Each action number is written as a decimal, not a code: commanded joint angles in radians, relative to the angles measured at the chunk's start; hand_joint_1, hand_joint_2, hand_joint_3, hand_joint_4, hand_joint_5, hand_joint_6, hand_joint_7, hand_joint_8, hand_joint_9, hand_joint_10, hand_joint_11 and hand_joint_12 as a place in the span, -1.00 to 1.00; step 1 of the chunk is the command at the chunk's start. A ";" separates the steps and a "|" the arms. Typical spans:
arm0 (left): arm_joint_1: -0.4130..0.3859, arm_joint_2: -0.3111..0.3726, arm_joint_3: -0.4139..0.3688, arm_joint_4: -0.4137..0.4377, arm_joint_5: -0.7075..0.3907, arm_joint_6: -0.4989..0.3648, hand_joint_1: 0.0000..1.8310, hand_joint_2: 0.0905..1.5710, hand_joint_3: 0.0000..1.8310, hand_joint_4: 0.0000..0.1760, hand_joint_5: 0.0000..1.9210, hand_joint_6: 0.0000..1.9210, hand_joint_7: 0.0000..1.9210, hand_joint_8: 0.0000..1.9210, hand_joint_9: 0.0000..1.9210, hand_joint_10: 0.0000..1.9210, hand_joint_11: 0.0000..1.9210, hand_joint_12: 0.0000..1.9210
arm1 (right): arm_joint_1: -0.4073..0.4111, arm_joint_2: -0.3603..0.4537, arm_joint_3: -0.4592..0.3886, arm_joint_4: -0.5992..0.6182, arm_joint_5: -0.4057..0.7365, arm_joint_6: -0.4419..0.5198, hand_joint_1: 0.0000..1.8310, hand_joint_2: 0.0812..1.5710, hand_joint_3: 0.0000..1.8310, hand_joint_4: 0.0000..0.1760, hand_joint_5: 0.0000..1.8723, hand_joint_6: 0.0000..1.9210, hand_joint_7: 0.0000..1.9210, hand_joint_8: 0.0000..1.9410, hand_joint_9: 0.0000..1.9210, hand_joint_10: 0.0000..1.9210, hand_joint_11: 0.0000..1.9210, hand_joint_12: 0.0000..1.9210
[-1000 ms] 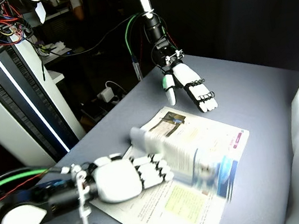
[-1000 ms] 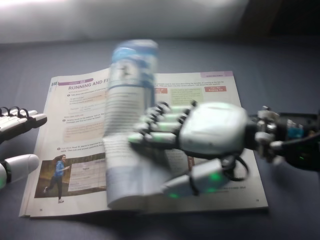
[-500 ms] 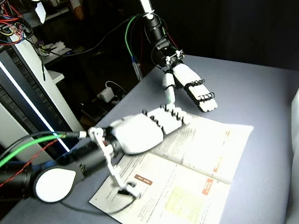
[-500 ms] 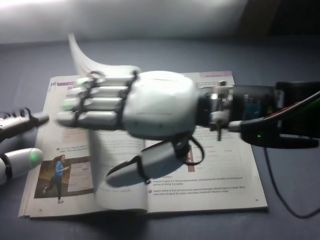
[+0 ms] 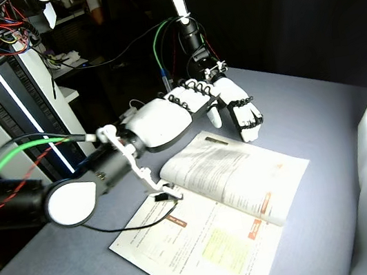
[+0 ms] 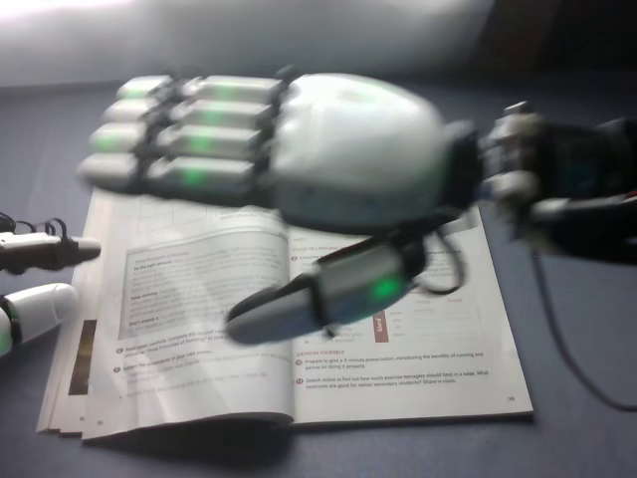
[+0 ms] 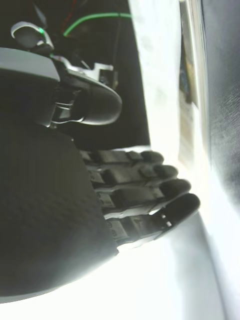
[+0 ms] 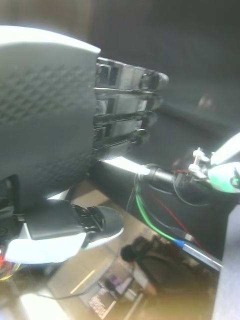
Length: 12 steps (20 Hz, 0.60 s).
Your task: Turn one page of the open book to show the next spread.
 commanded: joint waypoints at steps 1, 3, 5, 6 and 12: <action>-0.008 0.028 -0.011 -0.026 -0.152 0.014 -0.91 0.85 -1.00 -1.00 -0.47 -0.97 -0.41 -0.99 -0.64 -0.31 -0.97 0.76 | 0.002 0.028 -0.017 0.068 0.110 -0.005 -0.98 0.44 -1.00 -1.00 -1.00 -1.00 -1.00 -1.00 -1.00 -1.00 -1.00 -1.00; -0.002 0.057 -0.035 -0.041 -0.187 0.040 -0.87 0.82 -1.00 -1.00 -0.80 -1.00 -0.88 -1.00 -0.93 -0.86 -1.00 -0.58 | -0.004 0.073 -0.051 0.107 0.115 -0.045 -0.80 0.37 -1.00 -1.00 -1.00 -1.00 -1.00 -1.00 -1.00 -1.00 -1.00 -1.00; 0.002 0.070 -0.043 -0.046 -0.220 0.040 -0.80 0.72 -1.00 -0.94 -0.92 -1.00 -0.98 -1.00 -0.99 -0.97 -1.00 -0.92 | -0.024 0.114 -0.074 0.148 0.120 -0.085 -0.80 0.38 -1.00 -1.00 -1.00 -1.00 -1.00 -1.00 -1.00 -1.00 -1.00 -1.00; 0.002 0.074 -0.047 -0.045 -0.232 0.042 -0.78 0.77 -1.00 -1.00 -1.00 -1.00 -1.00 -1.00 -1.00 -1.00 -1.00 -1.00 | -0.039 0.144 -0.087 0.175 0.123 -0.104 -0.73 0.36 -1.00 -1.00 -1.00 -1.00 -1.00 -1.00 -1.00 -1.00 -1.00 -1.00; -0.028 0.079 -0.055 -0.012 -0.299 0.044 -0.75 0.71 -1.00 -1.00 -1.00 -1.00 -1.00 -1.00 -1.00 -1.00 -1.00 -1.00 | -0.161 0.348 -0.181 0.405 0.132 -0.289 -0.92 0.48 -0.98 -1.00 -1.00 -1.00 -1.00 -1.00 -1.00 -1.00 -1.00 -1.00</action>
